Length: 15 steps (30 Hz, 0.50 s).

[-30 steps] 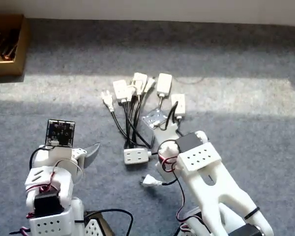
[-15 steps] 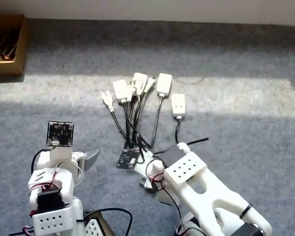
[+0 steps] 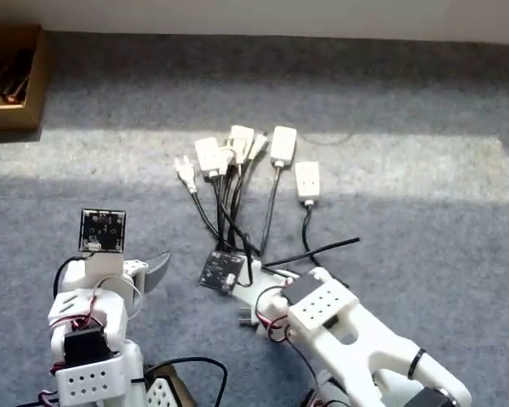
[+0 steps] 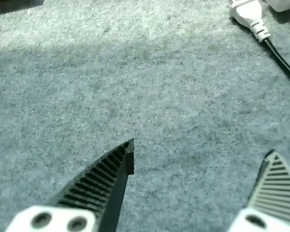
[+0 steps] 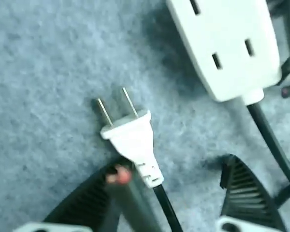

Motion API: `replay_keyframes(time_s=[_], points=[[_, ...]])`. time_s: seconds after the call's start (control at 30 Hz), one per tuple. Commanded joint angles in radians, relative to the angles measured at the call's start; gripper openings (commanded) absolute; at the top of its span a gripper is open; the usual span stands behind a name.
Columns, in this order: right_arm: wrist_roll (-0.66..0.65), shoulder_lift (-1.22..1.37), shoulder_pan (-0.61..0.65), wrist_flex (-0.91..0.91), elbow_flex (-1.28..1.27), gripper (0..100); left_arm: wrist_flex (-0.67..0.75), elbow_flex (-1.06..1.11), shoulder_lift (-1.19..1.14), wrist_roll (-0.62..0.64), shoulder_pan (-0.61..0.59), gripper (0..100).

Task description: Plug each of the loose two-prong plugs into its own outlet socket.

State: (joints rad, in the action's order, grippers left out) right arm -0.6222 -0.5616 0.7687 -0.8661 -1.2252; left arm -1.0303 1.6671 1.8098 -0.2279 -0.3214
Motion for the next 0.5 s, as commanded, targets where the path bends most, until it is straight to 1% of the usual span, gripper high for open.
replay_keyframes(time_s=[0.0, 0.07, 0.13, 0.23, 0.3, 0.4, 0.47], points=[[0.009, 0.004, 0.002, 0.035, -0.033, 28.5, 0.018, 0.004, 0.004, -0.006, -0.01, 39], [0.009, 0.004, 0.002, 0.031, -0.038, 28.2, 0.018, 0.004, 0.004, -0.006, -0.01, 39], [0.006, 0.001, 0.002, -0.013, -0.031, 23.7, 0.018, 0.005, 0.004, -0.006, -0.01, 39], [-0.003, -0.005, 0.008, -0.088, 0.01, 9.5, 0.023, 0.019, 0.004, -0.006, -0.01, 39], [-0.049, -0.007, 0.008, -0.12, 0.039, 0.3, 0.023, 0.019, 0.004, -0.006, -0.004, 39], [-0.103, -0.007, 0.008, -0.165, 0.054, 3.3, 0.021, 0.019, 0.004, -0.006, 0.005, 39], [-0.112, -0.007, 0.008, -0.179, 0.056, 3.3, 0.02, 0.019, 0.004, -0.006, 0.005, 39]])
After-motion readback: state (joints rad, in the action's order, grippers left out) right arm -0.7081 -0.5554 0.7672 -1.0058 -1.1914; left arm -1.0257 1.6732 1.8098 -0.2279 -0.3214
